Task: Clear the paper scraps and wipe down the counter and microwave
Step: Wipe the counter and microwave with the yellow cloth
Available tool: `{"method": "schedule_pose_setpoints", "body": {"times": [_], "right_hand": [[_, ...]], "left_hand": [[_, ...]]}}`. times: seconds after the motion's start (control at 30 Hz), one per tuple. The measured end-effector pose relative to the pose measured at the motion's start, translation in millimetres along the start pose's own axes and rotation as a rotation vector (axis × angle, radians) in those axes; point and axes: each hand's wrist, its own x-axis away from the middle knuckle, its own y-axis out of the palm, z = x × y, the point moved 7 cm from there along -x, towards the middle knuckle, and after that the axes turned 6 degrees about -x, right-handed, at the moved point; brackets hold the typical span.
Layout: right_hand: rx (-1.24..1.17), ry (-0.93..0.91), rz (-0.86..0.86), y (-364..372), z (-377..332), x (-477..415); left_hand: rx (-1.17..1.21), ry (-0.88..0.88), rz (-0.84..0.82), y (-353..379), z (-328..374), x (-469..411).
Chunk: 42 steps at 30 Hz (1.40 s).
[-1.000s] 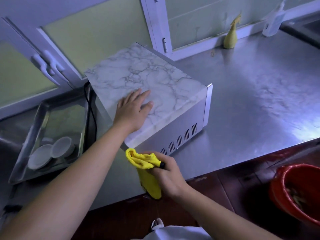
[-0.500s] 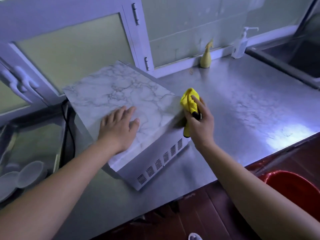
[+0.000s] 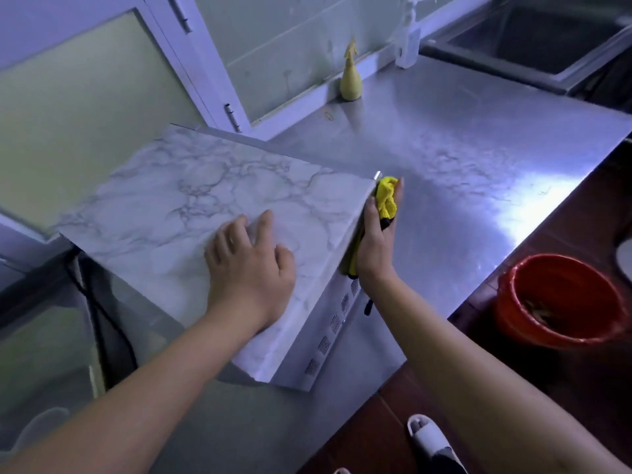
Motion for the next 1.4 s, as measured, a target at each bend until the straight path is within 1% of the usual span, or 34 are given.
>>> {"method": "schedule_pose_setpoints", "body": {"times": [0.03, 0.1, 0.23, 0.33, 0.4, 0.47, 0.53, 0.57, 0.63, 0.7, 0.73, 0.8, 0.9, 0.93, 1.0, 1.1, 1.13, 1.2, 1.27, 1.4], "right_hand": [[-0.012, 0.030, 0.020, 0, 4, 11], [-0.030, 0.032, 0.046, 2, 7, 43], [-0.089, 0.031, 0.043, 19, 7, 123], [-0.041, 0.033, 0.029, 32, 6, 183], [-0.004, 0.020, -0.014, 39, 6, 221], [0.009, 0.015, -0.094, 43, 6, 249], [-0.045, 0.045, -0.160, 42, -1, 257], [-0.094, 0.043, -0.162, 39, -7, 252], [-0.157, -0.037, -0.086, 26, -29, 225], [-0.135, -0.177, -0.008, 15, -55, 182], [-0.091, -0.218, 0.010, 15, -63, 157], [0.037, -0.258, -0.015, 24, -72, 104], [0.244, -0.297, -0.148, 41, -62, 41], [0.280, -0.315, -0.162, 40, -56, 29], [0.243, -0.316, -0.160, 30, -40, 15], [0.154, -0.259, -0.113, 10, -15, -2], [0.111, -0.190, -0.082, 5, -6, -10], [0.007, 0.021, 0.059, -16, 19, -19], [-0.030, 0.184, 0.160, -40, 54, -17], [-0.035, 0.336, 0.228, -61, 103, 2]], "left_hand": [[-0.006, 0.009, 0.000, 1, 0, 0], [-0.013, 0.027, -0.005, 3, 0, -2], [-0.009, 0.041, -0.026, 2, 2, -3], [0.007, 0.047, -0.025, 1, 3, -3], [0.016, 0.053, -0.017, 0, 4, -1], [0.026, 0.059, -0.009, -2, 4, 1], [0.032, 0.059, -0.015, -2, 3, 1], [0.036, 0.059, -0.024, -2, 2, 1], [0.045, 0.062, -0.031, 0, 2, -1], [0.048, 0.065, -0.035, 1, 2, -2], [0.049, 0.062, -0.034, 1, 2, -2], [0.041, 0.064, -0.017, 1, 2, -2], [0.023, 0.079, 0.007, 4, 3, -4], [0.020, 0.078, 0.008, 5, 3, -5], [0.009, 0.075, 0.000, 7, 4, -7], [-0.004, 0.087, -0.001, 10, 7, -8], [-0.004, 0.087, -0.002, 10, 7, -8], [-0.003, 0.079, -0.007, 10, 5, -9], [-0.004, 0.074, -0.013, 11, 5, -8], [-0.001, 0.074, -0.024, 10, 6, -8]]}}
